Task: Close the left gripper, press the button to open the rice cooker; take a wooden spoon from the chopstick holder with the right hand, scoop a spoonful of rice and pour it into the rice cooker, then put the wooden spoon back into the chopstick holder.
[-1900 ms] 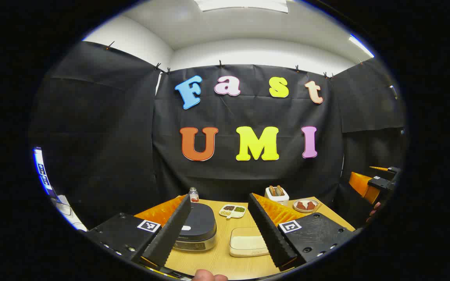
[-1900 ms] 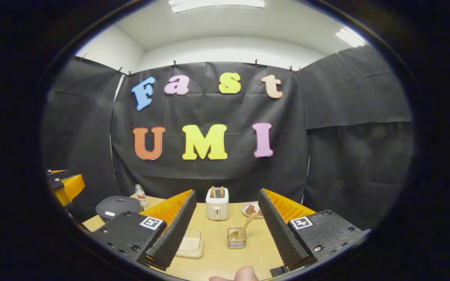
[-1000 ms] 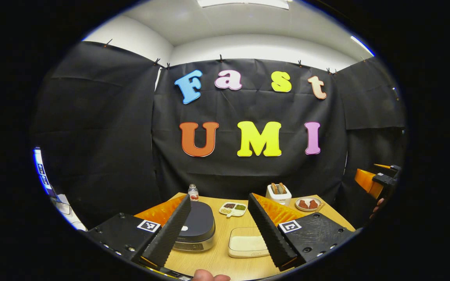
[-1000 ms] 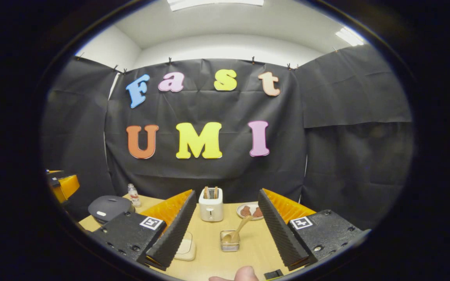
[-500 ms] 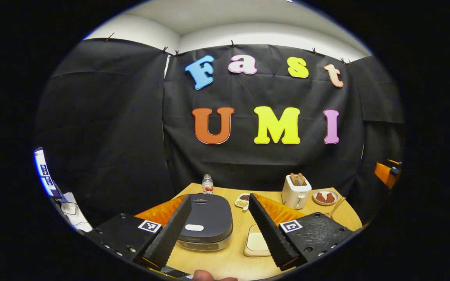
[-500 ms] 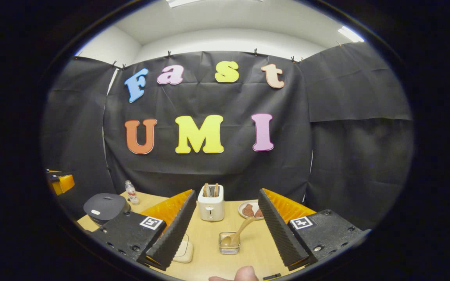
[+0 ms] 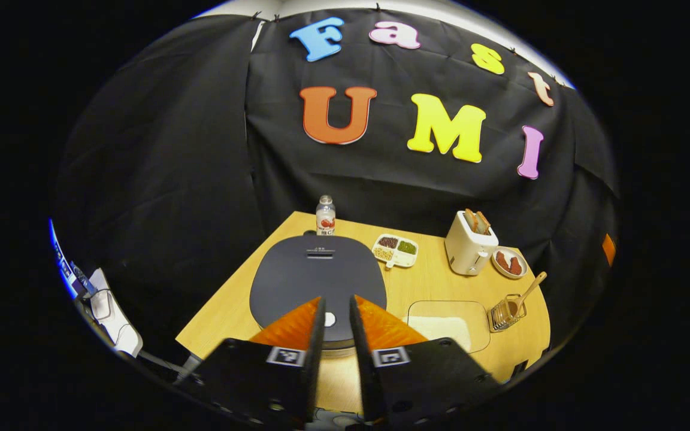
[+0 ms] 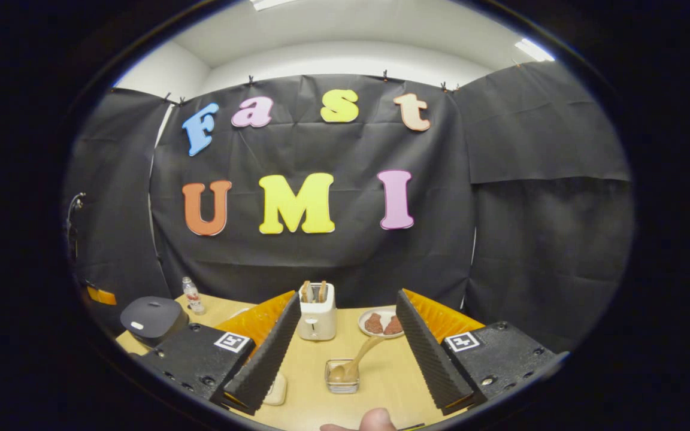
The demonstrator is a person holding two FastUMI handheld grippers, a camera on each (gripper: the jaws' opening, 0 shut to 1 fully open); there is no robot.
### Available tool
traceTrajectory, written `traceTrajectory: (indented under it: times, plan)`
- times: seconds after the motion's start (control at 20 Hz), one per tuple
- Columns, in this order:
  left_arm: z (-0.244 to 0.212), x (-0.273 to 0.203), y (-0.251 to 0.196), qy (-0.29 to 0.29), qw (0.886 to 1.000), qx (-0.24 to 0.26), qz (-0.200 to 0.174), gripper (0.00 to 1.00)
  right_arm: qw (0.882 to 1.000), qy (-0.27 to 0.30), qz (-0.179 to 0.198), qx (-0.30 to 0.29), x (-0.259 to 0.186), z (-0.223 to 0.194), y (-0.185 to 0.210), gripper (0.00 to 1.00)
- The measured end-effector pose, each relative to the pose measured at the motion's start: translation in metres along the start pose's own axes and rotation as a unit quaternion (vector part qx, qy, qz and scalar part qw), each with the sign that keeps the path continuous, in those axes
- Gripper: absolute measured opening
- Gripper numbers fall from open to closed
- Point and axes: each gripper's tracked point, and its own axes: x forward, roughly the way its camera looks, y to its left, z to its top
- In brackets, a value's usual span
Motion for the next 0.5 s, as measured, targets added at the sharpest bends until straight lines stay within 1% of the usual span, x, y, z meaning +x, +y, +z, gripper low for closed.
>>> traceTrajectory:
  times: [0.05,0.1,0.15,0.2,0.25,0.35,0.5]
  plan:
    - [-0.007,0.006,0.001,0.017,1.000,-0.007,-0.004,0.03,1.000,0.003,-0.003,0.001,0.001,-0.002,-0.003,1.00]
    - [-0.014,0.014,0.002,0.033,0.999,-0.013,-0.013,0.06,1.000,0.005,-0.006,0.002,0.003,-0.004,-0.008,1.00]
    - [-0.013,0.022,0.007,0.037,0.999,-0.011,-0.008,0.05,1.000,0.008,-0.010,0.003,0.005,-0.006,-0.012,1.00]
    - [-0.017,0.037,0.009,0.046,0.998,-0.025,-0.018,0.05,1.000,0.010,-0.012,0.003,0.007,-0.008,-0.015,1.00]
    - [-0.023,0.035,0.009,0.061,0.997,-0.037,-0.022,0.00,1.000,0.013,-0.014,0.002,0.010,-0.011,-0.018,1.00]
    - [-0.027,0.048,0.015,0.077,0.995,-0.052,-0.024,0.00,1.000,0.018,-0.018,0.000,0.015,-0.015,-0.024,1.00]
    - [-0.029,0.064,0.025,0.085,0.995,-0.045,-0.016,0.00,0.999,0.029,-0.023,-0.001,0.023,-0.024,-0.031,1.00]
